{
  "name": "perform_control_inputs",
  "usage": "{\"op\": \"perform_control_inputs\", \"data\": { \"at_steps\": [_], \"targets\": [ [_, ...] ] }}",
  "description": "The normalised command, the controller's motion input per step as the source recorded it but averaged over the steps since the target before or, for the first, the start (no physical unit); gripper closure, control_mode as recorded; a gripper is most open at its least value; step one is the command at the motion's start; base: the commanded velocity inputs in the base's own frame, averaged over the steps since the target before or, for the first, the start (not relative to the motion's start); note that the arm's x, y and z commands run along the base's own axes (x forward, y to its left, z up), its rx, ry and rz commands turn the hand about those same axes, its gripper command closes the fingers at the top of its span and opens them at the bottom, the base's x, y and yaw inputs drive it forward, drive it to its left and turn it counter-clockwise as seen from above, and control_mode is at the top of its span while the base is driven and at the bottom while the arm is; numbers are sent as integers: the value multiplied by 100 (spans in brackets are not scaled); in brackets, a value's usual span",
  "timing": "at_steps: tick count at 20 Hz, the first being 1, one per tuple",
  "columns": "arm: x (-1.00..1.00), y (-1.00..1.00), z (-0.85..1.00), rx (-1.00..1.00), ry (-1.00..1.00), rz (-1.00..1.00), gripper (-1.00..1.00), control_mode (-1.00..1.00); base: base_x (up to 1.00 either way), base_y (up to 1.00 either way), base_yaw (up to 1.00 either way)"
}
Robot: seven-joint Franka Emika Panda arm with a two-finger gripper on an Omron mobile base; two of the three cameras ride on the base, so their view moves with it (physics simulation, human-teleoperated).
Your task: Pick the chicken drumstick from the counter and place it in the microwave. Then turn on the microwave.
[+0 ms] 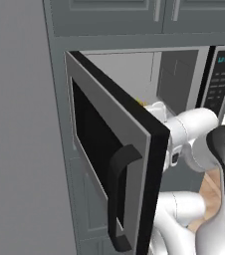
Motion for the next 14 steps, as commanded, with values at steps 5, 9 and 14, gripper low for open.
{"op": "perform_control_inputs", "data": {
  "at_steps": [5,9,14],
  "targets": [
    [-68,34,-8,16,-4,-19,-100,-100,0,0,0],
    [-6,-57,3,-1,0,-25,-100,-100,0,0,0],
    [5,-100,30,-15,0,-31,-100,-100,0,0,0]
  ]
}}
